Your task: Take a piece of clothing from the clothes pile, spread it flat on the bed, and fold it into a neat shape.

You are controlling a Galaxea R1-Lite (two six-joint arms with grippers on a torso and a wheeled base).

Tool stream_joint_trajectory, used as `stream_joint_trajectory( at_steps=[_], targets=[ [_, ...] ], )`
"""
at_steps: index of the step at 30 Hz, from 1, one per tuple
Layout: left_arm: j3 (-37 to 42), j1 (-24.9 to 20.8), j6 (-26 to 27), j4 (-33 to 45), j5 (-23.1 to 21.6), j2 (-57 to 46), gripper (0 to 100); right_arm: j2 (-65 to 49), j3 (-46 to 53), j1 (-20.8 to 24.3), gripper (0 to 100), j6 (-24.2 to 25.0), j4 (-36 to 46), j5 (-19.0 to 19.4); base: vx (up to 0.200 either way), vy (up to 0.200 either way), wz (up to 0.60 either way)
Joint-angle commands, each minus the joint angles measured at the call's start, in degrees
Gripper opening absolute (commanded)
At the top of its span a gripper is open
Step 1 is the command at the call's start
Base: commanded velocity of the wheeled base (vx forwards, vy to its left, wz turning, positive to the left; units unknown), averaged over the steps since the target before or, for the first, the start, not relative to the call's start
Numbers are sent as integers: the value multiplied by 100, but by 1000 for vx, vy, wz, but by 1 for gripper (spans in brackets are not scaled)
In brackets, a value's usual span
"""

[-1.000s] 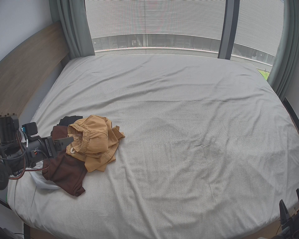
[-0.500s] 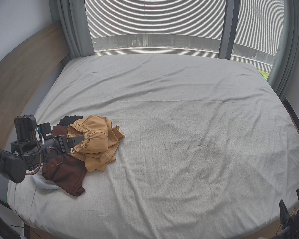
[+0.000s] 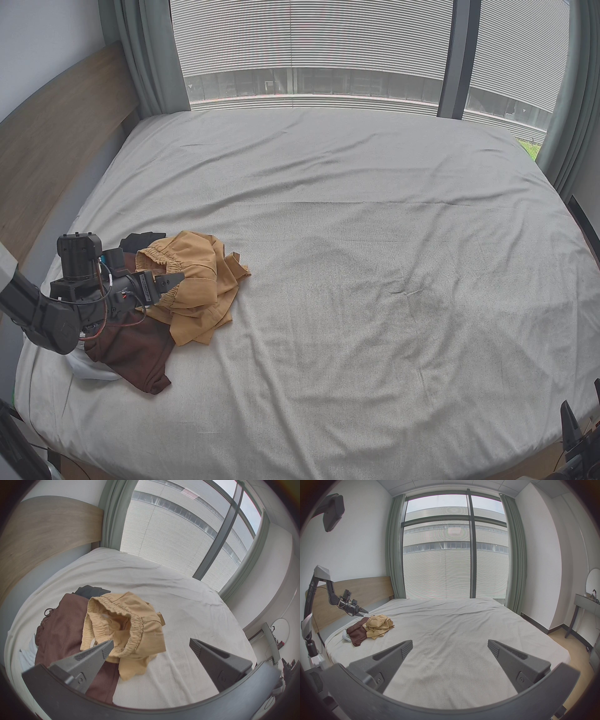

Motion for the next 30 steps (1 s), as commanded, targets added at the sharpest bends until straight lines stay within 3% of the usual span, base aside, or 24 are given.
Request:
stream_joint_trajectory(
  at_steps=[1, 30],
  targets=[
    [-234, 41, -24, -288, 9, 481, 100, -93, 92, 2, 100, 2, 0, -2, 0, 0, 0],
    [-1175, -90, -234, -438, -272, 1527, 100, -93, 92, 2, 100, 2, 17, -2, 0, 0, 0]
  ],
)
